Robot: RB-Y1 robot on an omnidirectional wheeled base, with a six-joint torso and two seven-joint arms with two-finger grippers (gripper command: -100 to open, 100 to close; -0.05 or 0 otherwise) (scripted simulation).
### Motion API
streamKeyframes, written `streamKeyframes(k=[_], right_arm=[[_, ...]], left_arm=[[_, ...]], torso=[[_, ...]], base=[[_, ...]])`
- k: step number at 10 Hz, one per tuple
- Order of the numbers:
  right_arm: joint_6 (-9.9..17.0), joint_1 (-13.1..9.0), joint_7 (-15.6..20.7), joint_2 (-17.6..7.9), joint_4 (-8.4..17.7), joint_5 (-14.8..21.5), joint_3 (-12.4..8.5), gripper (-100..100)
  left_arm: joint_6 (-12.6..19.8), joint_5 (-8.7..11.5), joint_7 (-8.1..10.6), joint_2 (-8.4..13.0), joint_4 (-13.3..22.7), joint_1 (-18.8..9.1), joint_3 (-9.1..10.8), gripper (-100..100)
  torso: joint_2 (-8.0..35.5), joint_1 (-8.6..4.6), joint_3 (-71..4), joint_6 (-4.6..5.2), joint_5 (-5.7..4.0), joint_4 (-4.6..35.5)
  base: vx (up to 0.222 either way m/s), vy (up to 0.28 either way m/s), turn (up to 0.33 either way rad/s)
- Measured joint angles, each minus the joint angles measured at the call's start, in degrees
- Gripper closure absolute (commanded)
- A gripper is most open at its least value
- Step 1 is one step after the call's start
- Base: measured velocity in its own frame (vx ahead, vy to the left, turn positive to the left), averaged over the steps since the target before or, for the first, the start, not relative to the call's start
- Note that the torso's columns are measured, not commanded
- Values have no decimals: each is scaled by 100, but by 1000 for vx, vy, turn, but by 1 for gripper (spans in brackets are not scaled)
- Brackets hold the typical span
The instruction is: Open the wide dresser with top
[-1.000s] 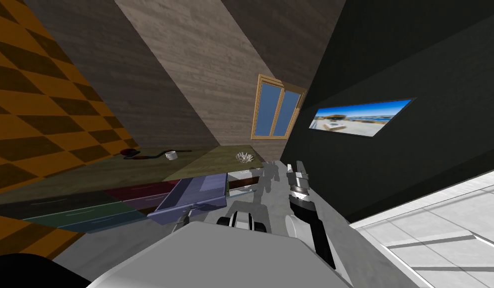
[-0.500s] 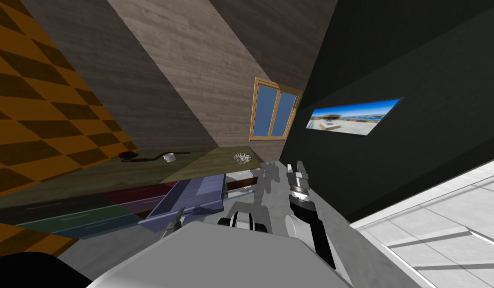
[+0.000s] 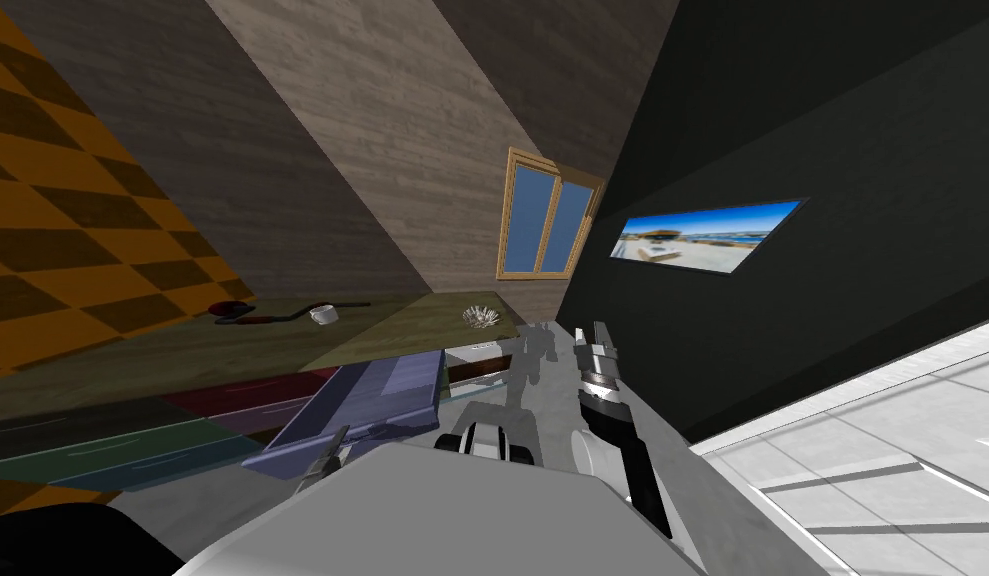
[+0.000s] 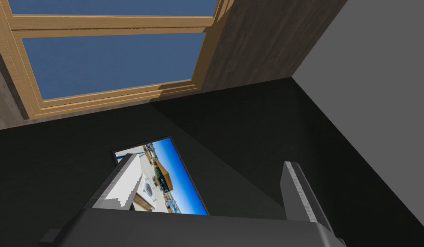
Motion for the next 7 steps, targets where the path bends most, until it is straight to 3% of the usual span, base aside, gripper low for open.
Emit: streamKeyframes(k=[3, 4, 7], right_arm=[[0, 0, 0, 0, 0, 0, 0, 0], [0, 0, 0, 0, 0, 0, 0, 0], [0, 0, 0, 0, 0, 0, 0, 0]], left_arm=[[49, -28, 288, 81, -215, 264, 52, -100], [85, -34, 312, 75, -203, 287, 50, 0], [164, -50, 315, 50, -131, 314, 32, 0]], torso=[[2, -36, -14, -3, -37, 6], [0, -27, -6, 1, -17, 0], [-20, 24, -4, 1, 27, -14]], base=[[24, -27, -8], [3, 5, 6], [0, 0, 0]])
